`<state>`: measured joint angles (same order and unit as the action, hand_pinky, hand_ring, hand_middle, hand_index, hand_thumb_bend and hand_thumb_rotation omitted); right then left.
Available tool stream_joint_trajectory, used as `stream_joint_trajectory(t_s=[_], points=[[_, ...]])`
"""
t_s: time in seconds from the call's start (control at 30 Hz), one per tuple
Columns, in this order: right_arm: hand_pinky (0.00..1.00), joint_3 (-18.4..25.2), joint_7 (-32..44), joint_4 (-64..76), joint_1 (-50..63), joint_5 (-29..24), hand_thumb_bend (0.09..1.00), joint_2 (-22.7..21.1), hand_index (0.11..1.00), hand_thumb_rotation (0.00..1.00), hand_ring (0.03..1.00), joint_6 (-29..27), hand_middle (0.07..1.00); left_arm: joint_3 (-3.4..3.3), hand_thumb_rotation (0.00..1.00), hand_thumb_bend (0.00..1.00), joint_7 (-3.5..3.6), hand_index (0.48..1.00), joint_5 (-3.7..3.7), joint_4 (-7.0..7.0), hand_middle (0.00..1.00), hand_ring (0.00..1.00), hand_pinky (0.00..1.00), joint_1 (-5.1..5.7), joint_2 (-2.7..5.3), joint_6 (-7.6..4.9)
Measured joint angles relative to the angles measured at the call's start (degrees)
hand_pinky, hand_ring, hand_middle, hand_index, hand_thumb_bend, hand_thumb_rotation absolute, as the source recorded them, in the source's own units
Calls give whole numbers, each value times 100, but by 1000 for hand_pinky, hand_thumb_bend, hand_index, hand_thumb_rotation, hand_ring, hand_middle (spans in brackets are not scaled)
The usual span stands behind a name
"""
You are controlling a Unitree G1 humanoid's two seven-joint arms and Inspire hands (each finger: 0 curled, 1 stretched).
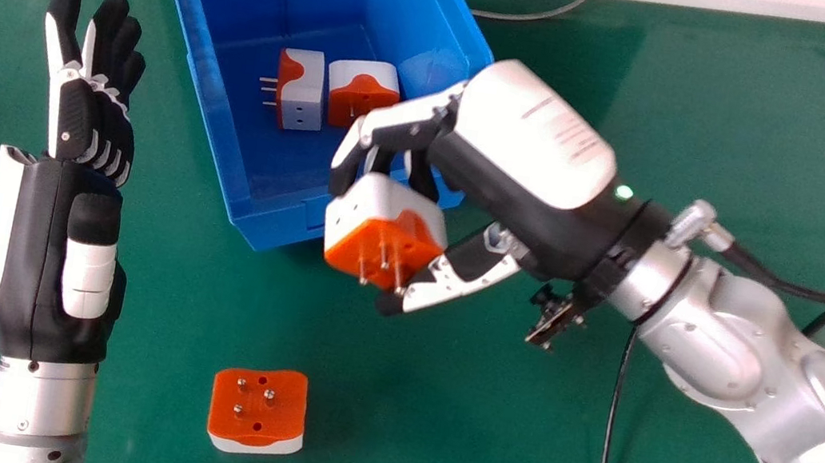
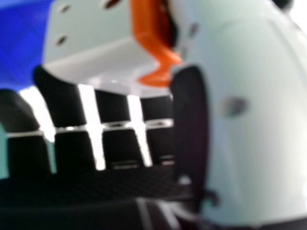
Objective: Pick all objects and put in blue box
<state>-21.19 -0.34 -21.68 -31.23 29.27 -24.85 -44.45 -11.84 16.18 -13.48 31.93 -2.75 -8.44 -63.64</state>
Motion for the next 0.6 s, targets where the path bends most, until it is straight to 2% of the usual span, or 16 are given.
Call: stream_joint_trajectory(t_s=[0.27, 0.53, 0.6], points=[[129, 595, -68, 323, 8, -147, 527, 75, 502, 0, 221, -201, 463, -11, 995, 982, 14, 1000, -12, 8, 1000, 1000, 1000, 0, -1, 1], [99, 862, -383, 287, -108, -142, 528, 450, 497, 0, 187, -253, 470, 3, 995, 984, 22, 1000, -13, 14, 1000, 1000, 1000, -15, 0, 9], [116, 901, -490, 173, -270, -132, 528, 622, 497, 0, 207, -223, 471, 11, 995, 984, 24, 1000, -13, 14, 1000, 1000, 1000, -22, 0, 26]])
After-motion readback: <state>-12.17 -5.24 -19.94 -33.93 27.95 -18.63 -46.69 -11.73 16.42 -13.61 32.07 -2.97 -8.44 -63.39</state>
